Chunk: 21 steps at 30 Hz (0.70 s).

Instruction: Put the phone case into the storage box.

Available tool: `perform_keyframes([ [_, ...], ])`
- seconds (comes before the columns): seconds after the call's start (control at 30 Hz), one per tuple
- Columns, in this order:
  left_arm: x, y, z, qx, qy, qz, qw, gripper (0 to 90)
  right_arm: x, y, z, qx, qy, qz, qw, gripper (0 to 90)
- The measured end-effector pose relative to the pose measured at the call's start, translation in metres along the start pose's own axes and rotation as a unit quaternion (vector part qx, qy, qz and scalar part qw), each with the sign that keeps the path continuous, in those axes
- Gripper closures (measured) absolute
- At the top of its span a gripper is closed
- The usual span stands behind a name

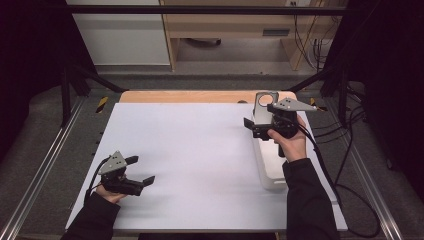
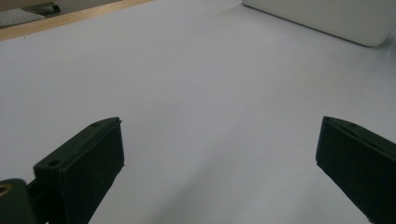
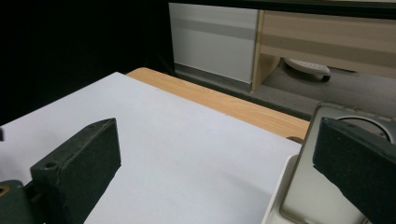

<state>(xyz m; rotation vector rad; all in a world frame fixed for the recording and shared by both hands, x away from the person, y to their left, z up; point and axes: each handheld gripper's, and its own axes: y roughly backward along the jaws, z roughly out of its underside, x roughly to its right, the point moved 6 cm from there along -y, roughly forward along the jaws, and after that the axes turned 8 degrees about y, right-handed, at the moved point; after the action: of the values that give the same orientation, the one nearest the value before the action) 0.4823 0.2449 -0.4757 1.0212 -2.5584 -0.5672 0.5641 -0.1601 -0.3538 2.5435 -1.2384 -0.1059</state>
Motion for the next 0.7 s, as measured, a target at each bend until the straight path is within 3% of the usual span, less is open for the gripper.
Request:
perform_keyframes([
  [0.2,0.001,0.000,0.000,-0.001,-0.001,0.001,1.0000,0.4,-0.007,0.019,0.010,0.015,0.009,-0.014,0.9998,0.8],
  [0.7,0.003,0.003,-0.001,0.010,-0.003,0.008,0.9999,0.4,-0.013,0.055,0.054,0.024,0.019,-0.044,0.9986,0.3],
])
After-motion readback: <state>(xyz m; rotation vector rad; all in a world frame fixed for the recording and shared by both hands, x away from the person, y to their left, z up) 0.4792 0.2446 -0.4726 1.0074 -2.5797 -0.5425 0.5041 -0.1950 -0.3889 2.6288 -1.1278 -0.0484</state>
